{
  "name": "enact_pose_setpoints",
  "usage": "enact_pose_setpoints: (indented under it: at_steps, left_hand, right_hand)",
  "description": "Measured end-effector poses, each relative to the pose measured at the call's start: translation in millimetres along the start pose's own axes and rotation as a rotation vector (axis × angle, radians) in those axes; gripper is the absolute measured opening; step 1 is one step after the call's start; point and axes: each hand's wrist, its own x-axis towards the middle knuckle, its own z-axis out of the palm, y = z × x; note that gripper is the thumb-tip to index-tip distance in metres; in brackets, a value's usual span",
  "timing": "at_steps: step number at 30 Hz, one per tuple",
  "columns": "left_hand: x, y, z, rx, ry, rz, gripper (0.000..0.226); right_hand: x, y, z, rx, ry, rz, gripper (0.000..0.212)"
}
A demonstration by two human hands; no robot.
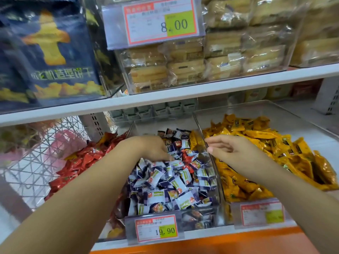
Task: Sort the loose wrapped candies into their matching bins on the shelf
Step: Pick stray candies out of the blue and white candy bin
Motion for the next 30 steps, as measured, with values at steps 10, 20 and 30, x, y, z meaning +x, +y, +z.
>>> enact_pose_setpoints:
  at_steps: [10, 20, 30]
  left_hand:
    - [60, 38, 5, -0.43, 0.22, 0.028, 0.027]
    - [60, 42, -1, -0.478, 0.07, -0.069, 0.065]
    - [63, 50, 5, -0.639, 0.03, -0.059, 0.051]
  right_hand:
    - [2, 4, -1, 0.024, 0.002, -0.001, 0.031]
    - [3, 3, 0, 0.028, -0.009, 0.022, 0.028]
    - [4, -1, 0, 0.07, -0.015, 0.045, 0.023]
